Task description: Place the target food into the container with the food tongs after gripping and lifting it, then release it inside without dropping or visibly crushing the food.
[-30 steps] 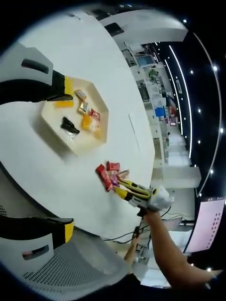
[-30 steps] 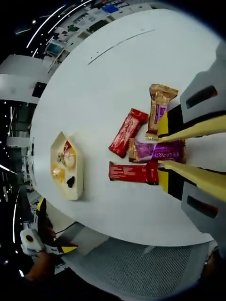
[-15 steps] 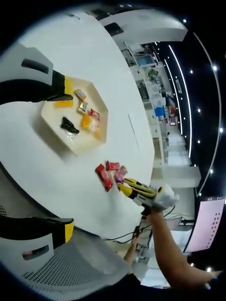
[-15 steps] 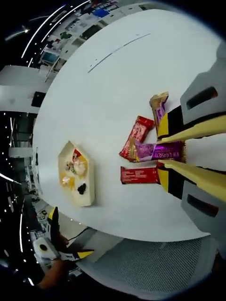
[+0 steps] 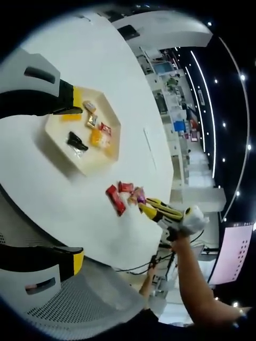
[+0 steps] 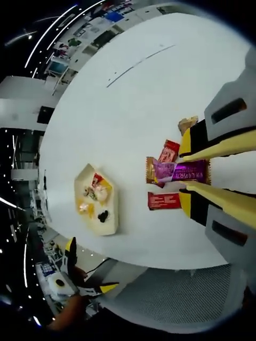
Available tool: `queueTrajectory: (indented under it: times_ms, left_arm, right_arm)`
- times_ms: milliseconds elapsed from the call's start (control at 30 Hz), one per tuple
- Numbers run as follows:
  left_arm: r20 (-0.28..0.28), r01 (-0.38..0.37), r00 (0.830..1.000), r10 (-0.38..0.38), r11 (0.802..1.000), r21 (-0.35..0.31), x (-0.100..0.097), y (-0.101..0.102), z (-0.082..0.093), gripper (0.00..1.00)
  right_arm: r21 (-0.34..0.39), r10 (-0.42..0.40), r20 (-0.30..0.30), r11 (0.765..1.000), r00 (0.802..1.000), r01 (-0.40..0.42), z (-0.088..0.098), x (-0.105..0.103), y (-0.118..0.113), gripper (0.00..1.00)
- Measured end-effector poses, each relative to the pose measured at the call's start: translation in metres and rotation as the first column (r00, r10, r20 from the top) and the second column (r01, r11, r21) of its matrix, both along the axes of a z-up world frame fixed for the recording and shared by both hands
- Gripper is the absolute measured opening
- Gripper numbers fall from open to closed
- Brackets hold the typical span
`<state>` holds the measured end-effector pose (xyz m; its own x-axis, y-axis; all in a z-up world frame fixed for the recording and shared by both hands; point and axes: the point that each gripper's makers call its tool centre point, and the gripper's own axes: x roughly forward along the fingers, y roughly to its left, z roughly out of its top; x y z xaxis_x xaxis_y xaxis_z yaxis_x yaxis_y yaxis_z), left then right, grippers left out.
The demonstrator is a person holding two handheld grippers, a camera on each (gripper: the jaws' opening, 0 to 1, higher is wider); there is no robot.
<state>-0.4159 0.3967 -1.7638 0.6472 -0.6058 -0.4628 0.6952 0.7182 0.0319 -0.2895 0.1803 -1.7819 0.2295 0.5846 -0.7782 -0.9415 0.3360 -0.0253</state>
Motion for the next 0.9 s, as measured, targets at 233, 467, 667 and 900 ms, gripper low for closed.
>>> queueTrajectory:
  times_ms: [233,467,667,900]
  left_arm:
    - [0.010,-0.005,1.000,0.005,1.000,-0.009,0.001,0.001,0.002,0.99]
    - [0.012,0.004,1.000,-0.003,1.000,-0.022,0.000,-0.001,0.004,0.99]
    - [0.014,0.010,1.000,-0.010,1.000,-0.019,-0.001,-0.002,0.004,0.99]
    - [0.015,0.012,1.000,-0.012,1.000,-0.022,-0.001,-0.002,0.004,0.99]
  right_arm:
    - [-0.005,0.002,0.018,1.000,1.000,-0.001,0.019,0.010,0.006,0.22]
    - [-0.006,-0.038,0.009,0.999,0.999,0.038,0.028,0.019,0.012,0.22]
    - [-0.007,-0.047,0.010,0.999,0.999,0.047,0.030,0.022,0.021,0.22]
    - [-0.009,-0.040,0.011,0.999,0.999,0.040,0.031,0.021,0.031,0.22]
